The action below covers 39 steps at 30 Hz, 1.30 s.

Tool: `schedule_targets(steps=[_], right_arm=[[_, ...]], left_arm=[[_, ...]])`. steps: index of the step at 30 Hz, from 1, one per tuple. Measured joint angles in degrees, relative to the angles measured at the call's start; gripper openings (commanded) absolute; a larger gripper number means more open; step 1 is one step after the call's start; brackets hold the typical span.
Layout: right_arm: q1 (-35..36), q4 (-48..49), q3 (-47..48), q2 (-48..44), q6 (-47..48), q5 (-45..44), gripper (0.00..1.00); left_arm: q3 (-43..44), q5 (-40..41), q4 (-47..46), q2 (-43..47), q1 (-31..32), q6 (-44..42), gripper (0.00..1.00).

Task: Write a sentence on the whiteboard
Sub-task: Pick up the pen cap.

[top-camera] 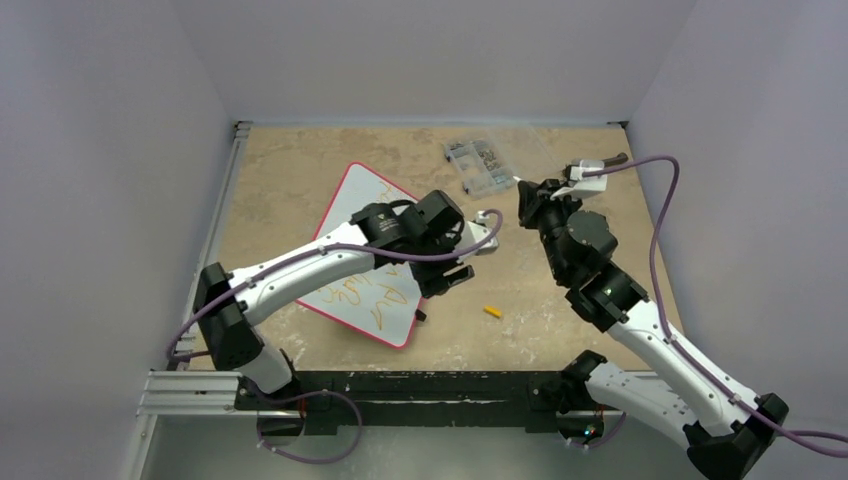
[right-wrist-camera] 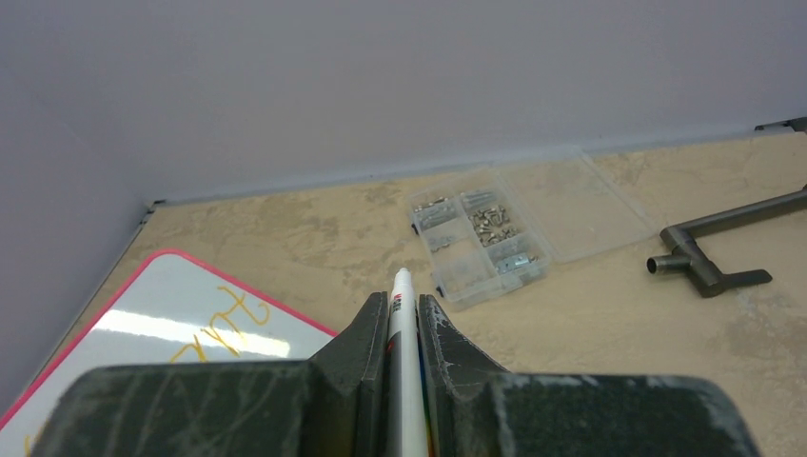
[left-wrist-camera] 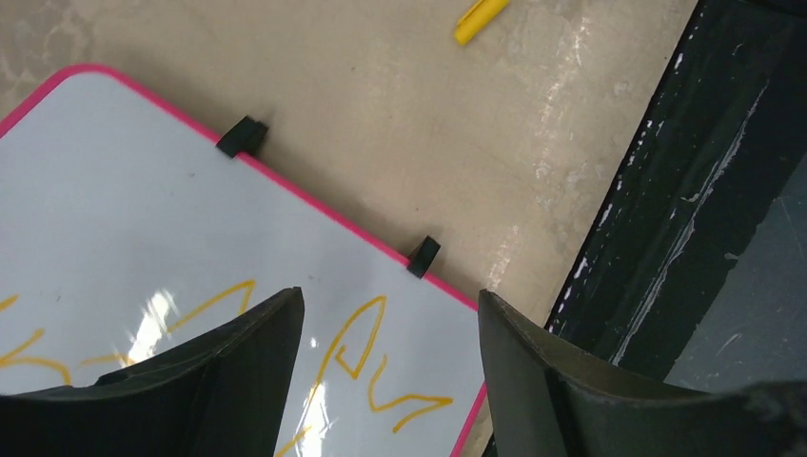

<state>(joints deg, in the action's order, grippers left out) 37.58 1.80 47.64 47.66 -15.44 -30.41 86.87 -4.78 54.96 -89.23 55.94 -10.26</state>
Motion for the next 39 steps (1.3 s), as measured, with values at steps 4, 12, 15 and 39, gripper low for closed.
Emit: schedule_targets(steps=[4, 12, 15, 39], right_arm=[[0.0, -1.5, 2.5, 0.0, -0.4, -1.7, 0.00], [0.0, -5.2, 7.2, -0.1, -0.3, -2.7, 0.00], [0.0, -6.5, 8.8, -0.1, -0.3, -2.8, 0.00], [0.0, -9.5, 13.4, -0.2, 0.0, -1.4, 0.00]], left_arm=[[0.0, -1.9, -3.7, -6.5, 3.4, -2.7, 0.63], [0.0, -7.5, -11.9, -18.2, 6.4, -8.7, 0.59], [-0.5, -10.6, -16.1, -20.1, 6.4, -9.8, 0.58], [3.5, -17.2, -24.1, -32.3, 7.2, -11.9, 0.44]])
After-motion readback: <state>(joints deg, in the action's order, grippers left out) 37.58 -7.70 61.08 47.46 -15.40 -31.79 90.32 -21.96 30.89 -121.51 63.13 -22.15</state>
